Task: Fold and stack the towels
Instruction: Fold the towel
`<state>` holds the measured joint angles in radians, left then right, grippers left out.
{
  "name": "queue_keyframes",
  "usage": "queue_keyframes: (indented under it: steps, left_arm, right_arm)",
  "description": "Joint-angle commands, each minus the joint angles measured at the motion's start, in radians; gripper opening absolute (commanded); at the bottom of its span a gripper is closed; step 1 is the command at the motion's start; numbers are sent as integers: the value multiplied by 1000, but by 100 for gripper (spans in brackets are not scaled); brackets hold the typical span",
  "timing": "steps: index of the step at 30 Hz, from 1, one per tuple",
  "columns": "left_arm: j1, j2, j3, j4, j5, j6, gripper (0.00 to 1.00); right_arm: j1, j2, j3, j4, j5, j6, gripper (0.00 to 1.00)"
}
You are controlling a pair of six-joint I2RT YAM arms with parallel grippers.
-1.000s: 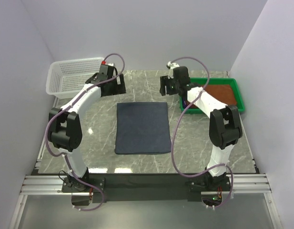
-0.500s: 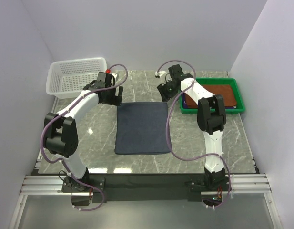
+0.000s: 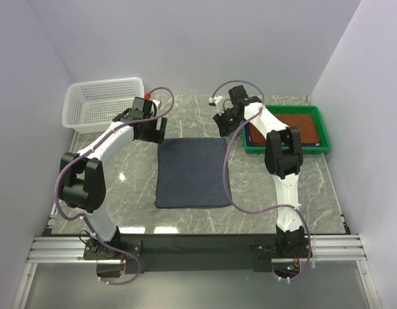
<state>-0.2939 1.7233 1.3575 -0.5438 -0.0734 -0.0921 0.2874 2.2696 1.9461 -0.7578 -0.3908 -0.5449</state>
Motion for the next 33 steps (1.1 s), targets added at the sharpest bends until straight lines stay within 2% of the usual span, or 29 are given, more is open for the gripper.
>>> queue_keyframes:
  steps: [1, 20, 23, 25, 28, 30, 33]
  left_arm:
    - [-8, -14, 8, 7, -6, 14, 93]
    - [-11, 12, 11, 16, 13, 25, 91]
    - [-11, 31, 22, 27, 18, 41, 92]
    - [-10, 62, 38, 31, 14, 61, 92]
    - [-1, 131, 95, 21, 24, 81, 91]
    - [4, 171, 150, 5, 34, 129, 88]
    - [13, 242, 224, -14, 41, 185, 83]
  right_arm:
    - [2, 34, 50, -44, -22, -21, 42]
    - [24, 117, 62, -57, 10, -16, 41]
    - [32, 123, 60, -60, 23, -18, 31]
    - [36, 123, 56, -55, 27, -20, 17]
    - [38, 117, 44, -48, 26, -20, 11]
    - [36, 113, 33, -35, 27, -21, 3]
    - [36, 110, 24, -31, 27, -23, 0]
